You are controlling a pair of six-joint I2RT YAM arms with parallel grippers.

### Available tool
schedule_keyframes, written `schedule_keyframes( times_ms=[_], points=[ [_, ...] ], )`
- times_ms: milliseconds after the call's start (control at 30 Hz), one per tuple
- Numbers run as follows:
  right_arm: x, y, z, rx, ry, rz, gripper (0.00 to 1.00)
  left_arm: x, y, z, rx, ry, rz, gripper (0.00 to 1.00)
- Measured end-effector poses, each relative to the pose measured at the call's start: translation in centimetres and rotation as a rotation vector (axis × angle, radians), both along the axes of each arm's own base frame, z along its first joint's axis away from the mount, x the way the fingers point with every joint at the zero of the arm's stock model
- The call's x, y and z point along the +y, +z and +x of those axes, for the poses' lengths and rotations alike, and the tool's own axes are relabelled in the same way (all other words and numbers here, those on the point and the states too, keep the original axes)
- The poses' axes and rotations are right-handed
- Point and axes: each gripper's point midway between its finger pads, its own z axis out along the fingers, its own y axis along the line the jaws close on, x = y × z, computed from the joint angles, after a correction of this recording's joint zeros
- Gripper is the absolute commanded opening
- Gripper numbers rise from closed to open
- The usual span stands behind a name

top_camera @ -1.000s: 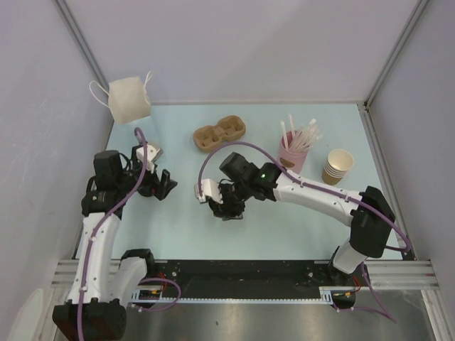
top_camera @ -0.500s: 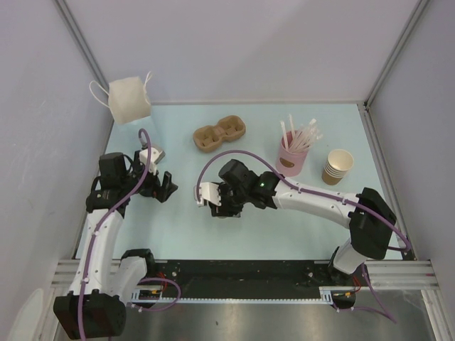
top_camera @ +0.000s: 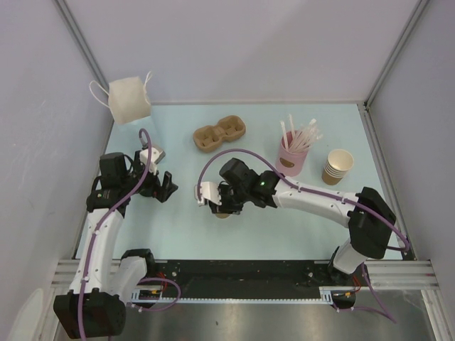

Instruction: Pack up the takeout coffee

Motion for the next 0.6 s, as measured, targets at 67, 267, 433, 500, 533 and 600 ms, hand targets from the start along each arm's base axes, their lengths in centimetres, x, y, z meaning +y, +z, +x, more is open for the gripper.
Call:
schedule_keyframes(
  times_ms=[67,267,433,500,533,600],
  points=[
    [-0.2,-0.2,0.0,0.011,0.003,-0.005,0.46,0.0,0.0,0.0,0.000,0.000,0.000,0.99],
    [-0.7,-1.3,0.0,0.053,0.004,-0.028,0.42,0.0,0.0,0.0,0.000,0.000,0.000,0.99],
    [-0.6,-1.3,-0.1,0.064,0.013,-0.022,0.33,0.0,-0.1,0.0,0.002,0.000,0.000,1.00],
    [-0.5,-1.3,-0.2,0.067,0.016,-0.021,0.29,0.0,-0.1,0.0,0.002,0.000,0.000,0.99],
    [-0.5,-1.3,-0.2,0.069,0.018,-0.019,0.25,0.0,-0.1,0.0,0.002,0.000,0.000,0.99],
    [-0.4,-1.3,-0.2,0.070,0.021,-0.017,0.21,0.0,-0.1,0.0,0.003,0.000,0.000,1.00]
  ],
)
